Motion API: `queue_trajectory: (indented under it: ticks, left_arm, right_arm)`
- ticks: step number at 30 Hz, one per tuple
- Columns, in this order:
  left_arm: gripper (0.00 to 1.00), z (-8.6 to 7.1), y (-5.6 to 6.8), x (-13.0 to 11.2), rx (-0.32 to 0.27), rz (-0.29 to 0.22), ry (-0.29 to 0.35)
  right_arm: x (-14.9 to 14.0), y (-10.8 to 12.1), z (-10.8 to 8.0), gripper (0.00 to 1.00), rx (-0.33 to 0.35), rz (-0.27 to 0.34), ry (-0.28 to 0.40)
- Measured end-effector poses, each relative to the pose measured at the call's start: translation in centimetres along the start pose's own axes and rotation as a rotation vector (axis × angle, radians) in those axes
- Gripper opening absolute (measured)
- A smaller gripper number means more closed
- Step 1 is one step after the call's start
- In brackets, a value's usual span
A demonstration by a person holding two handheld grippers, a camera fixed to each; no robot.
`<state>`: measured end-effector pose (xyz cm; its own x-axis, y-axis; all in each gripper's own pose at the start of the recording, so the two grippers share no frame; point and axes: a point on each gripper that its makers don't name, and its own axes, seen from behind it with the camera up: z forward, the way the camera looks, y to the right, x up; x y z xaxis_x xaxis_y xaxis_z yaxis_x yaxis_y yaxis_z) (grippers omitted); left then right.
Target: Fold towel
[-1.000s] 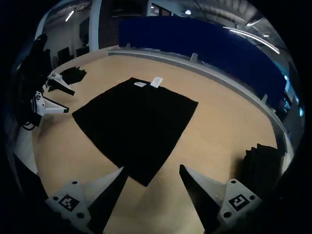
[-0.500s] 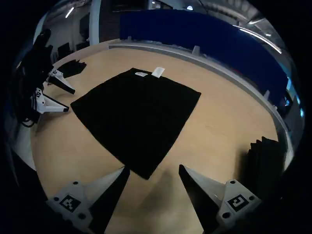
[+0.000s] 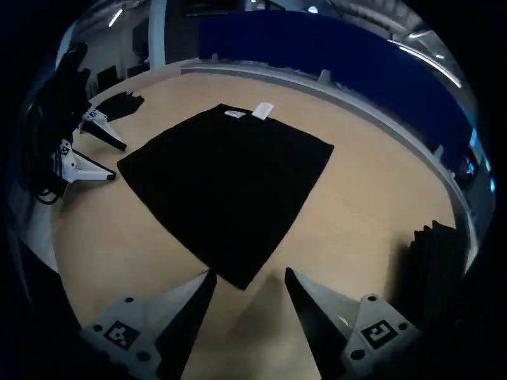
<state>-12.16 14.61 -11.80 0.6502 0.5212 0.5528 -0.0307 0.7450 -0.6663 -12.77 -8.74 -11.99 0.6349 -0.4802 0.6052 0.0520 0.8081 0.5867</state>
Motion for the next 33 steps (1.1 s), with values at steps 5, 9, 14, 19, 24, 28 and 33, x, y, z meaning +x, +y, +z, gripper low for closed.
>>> queue_trajectory:
  ticks: [5, 9, 14, 19, 24, 28, 33]
  left_arm:
    - [0.74, 0.2, 0.0, -0.6, 0.003, -0.012, -0.026]
    - [0.7, 0.5, 0.1, -0.6, 0.003, -0.034, -0.032]
    - [0.67, 0.7, 0.2, -0.6, 0.005, -0.034, -0.034]
    - [0.64, 0.7, 0.2, -0.6, 0.007, -0.039, -0.037]
    - [0.54, 0.9, 0.2, -0.5, 0.006, -0.036, -0.043]
    - [0.52, 1.1, 0.2, -0.5, 0.004, -0.031, -0.045]
    - [0.46, 1.0, 0.3, -0.5, 0.001, -0.027, -0.053]
  right_arm:
    - [-0.1, -0.1, 0.3, 0.74, 0.005, -0.004, -0.007]
    - [0.0, -0.1, 0.5, 0.73, 0.003, 0.001, -0.003]
    - [-0.2, -0.4, 0.5, 0.65, 0.016, 0.0, -0.008]
    - [-0.3, -1.1, 0.5, 0.51, 0.037, 0.003, -0.011]
    - [-0.3, -1.5, 0.5, 0.37, 0.058, 0.018, -0.013]
    - [-0.4, -1.3, 0.5, 0.29, 0.055, 0.031, -0.013]
    - [-0.4, -1.0, 0.5, 0.22, 0.05, 0.036, -0.018]
